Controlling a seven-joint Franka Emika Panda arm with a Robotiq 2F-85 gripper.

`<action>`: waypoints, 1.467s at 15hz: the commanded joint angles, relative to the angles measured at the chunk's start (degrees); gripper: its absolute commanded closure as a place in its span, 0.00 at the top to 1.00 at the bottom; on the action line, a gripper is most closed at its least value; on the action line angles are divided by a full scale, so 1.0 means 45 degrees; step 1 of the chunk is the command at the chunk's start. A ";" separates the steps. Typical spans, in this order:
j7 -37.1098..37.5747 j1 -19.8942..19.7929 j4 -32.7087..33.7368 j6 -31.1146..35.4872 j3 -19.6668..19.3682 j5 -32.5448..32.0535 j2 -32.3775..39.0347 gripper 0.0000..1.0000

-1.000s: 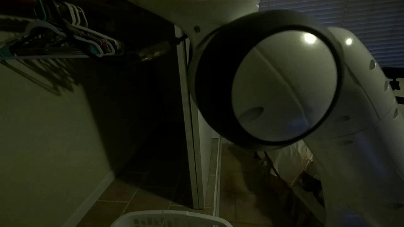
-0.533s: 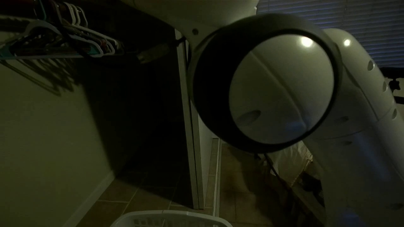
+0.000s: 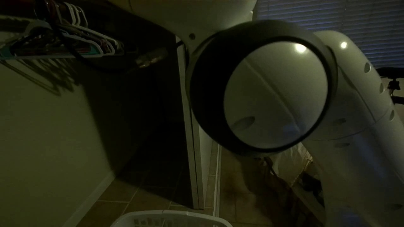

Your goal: Pick up the small bottle and place it on the top shelf

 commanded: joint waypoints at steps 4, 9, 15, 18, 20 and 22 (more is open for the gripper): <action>0.0464 0.0064 0.0420 0.1370 -0.0438 -0.0055 0.0710 0.95; 0.0661 0.0062 0.0398 0.1888 -0.0623 -0.0069 0.0815 0.54; 0.0818 0.0048 0.0149 0.2226 -0.0690 -0.0067 0.0658 0.20; 0.0848 0.0054 0.0154 0.2170 -0.0700 -0.0055 0.0628 0.19; 0.0937 0.0079 0.0167 0.2114 -0.0642 0.0015 0.0570 0.19; 0.1050 0.0152 0.0161 0.2057 -0.0541 0.0097 0.0389 0.19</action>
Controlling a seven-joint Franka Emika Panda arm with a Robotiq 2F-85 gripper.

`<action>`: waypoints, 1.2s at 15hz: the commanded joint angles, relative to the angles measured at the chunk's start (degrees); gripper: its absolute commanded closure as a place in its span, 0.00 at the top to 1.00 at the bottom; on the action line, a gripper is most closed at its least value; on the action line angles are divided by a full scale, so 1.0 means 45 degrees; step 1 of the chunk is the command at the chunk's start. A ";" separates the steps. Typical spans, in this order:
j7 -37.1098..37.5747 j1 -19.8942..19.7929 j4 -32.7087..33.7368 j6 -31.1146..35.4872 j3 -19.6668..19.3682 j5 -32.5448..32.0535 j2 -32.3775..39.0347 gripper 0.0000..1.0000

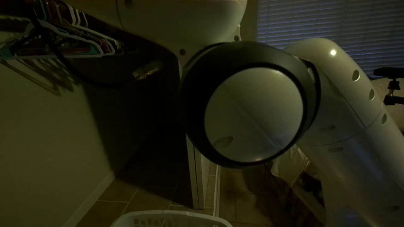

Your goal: Pick up the small bottle and place it on the top shelf

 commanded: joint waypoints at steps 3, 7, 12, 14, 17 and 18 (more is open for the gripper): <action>0.0523 0.0300 -0.0025 -0.0105 0.0032 0.0096 -0.0642 0.19; 0.0813 0.0626 -0.0162 -0.0459 0.0028 0.0077 -0.1234 0.19; 0.1347 0.1010 -0.0241 -0.1377 0.0068 0.0154 -0.1623 0.19; 0.1670 0.1140 -0.0210 -0.1799 -0.0074 0.0038 -0.1727 0.19; 0.1877 0.1178 -0.0119 -0.2004 -0.0223 -0.0075 -0.1787 0.19; 0.1978 0.1164 -0.0103 -0.2025 -0.0265 -0.0084 -0.1813 0.19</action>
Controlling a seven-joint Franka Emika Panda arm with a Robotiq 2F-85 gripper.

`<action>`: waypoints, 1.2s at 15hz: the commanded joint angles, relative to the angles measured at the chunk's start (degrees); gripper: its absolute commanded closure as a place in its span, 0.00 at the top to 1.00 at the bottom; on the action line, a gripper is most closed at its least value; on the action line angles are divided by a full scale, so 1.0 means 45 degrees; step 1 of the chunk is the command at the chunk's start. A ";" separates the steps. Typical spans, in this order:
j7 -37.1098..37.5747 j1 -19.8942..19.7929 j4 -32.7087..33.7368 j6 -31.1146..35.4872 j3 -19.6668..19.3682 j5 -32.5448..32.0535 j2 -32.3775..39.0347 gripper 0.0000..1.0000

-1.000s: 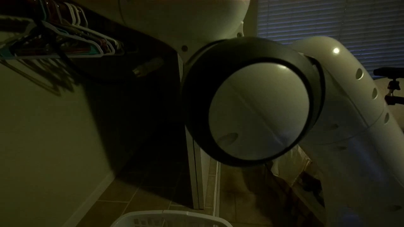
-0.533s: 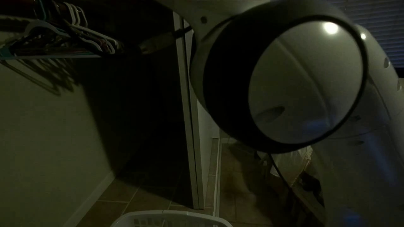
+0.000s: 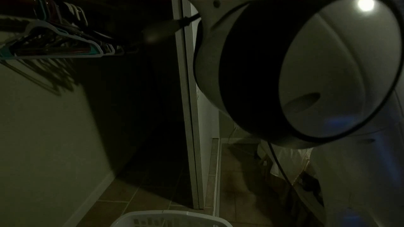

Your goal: Pick up the small bottle and place it on the top shelf

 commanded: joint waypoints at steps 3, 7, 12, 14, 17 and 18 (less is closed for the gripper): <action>0.0222 0.0008 -0.0233 -0.0935 -0.0429 -0.0246 -0.0526 0.19; -0.0054 0.0005 -0.0213 -0.1938 -0.0523 -0.0316 -0.0809 0.19; 0.0256 0.0144 -0.0174 -0.3262 -0.0540 -0.0371 -0.1160 0.19; 0.0523 0.0251 -0.0192 -0.4030 -0.0537 -0.0383 -0.1330 0.19; 0.1252 0.0473 -0.0182 -0.5375 -0.0778 -0.0739 -0.1566 0.19; 0.1452 0.0548 -0.0177 -0.5841 -0.0799 -0.0820 -0.1643 0.19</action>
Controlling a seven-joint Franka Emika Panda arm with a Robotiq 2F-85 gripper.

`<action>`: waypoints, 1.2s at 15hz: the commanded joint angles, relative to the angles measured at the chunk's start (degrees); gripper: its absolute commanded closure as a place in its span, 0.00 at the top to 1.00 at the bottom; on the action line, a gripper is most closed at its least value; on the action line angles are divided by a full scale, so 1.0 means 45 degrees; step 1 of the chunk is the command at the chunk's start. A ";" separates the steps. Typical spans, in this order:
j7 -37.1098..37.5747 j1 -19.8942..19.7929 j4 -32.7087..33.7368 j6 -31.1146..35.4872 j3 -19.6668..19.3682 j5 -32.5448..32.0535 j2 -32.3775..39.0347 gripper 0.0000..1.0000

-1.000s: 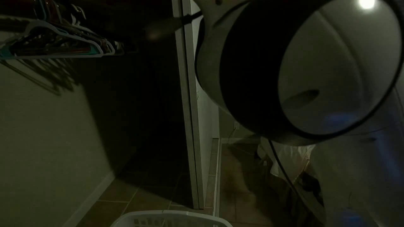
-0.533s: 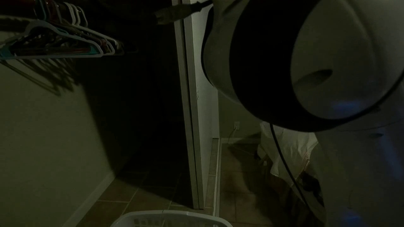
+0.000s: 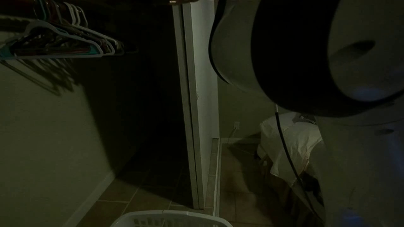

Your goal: Pick up the small bottle and place it on the top shelf

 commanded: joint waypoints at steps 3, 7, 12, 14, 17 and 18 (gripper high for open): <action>0.1293 0.0544 -0.0056 -0.2230 -0.0325 -0.0883 -0.0514 0.19; 0.1569 0.0777 0.0243 -0.1244 -0.0446 -0.1353 -0.0215 0.19; 0.1138 0.0849 0.0045 -0.2096 -0.0231 -0.1054 -0.0297 0.19; 0.1440 0.1053 -0.0004 -0.3081 -0.0419 -0.1337 -0.0400 0.19; 0.2006 0.1394 0.0019 -0.4523 -0.0687 -0.1801 -0.0503 0.19; 0.2107 0.1496 0.0013 -0.4915 -0.0731 -0.1930 -0.0532 0.19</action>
